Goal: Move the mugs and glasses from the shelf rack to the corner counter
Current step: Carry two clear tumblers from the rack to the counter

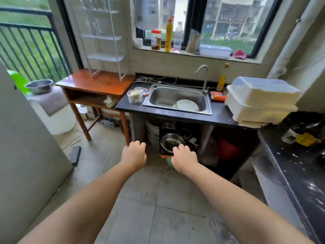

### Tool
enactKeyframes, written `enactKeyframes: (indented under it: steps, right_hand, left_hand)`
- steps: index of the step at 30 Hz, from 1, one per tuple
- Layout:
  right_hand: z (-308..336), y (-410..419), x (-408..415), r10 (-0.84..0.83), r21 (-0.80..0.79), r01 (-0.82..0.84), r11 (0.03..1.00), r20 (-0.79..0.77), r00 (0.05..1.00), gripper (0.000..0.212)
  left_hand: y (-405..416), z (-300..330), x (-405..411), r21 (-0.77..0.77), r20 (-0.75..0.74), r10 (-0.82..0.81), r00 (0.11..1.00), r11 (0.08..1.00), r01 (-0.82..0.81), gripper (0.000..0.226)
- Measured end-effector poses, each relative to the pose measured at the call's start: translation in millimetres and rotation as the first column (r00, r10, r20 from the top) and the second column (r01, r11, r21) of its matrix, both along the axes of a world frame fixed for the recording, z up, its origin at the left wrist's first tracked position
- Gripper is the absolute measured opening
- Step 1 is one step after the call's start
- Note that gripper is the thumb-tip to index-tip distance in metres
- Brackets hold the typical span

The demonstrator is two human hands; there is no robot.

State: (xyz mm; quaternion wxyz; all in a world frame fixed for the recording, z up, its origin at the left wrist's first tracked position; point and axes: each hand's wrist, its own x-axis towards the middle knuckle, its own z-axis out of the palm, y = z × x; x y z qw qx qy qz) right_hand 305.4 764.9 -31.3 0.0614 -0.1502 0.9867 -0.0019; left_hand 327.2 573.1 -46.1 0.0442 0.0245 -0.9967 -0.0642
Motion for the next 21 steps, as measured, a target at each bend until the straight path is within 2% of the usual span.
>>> enactKeyframes:
  steps: [4,10,21]
  right_hand:
    - [2,-66,-27,0.137,0.008,-0.137,0.991,0.018,0.99,0.035]
    - [27,-153,-105,0.322,-0.041,-0.323,0.945,-0.043,0.946,0.033]
    - [53,-264,-242,0.453,-0.018,-0.454,0.891,-0.052,0.89,0.032]
  left_hand:
    - [-65,8,-3,0.029,-0.015,0.17,0.985,0.985,-0.17,0.013]
    - [-149,34,-47,0.023,-0.059,0.304,0.951,0.953,-0.303,0.016]
    - [-243,47,-133,0.072,-0.032,0.511,0.859,0.858,-0.508,0.024]
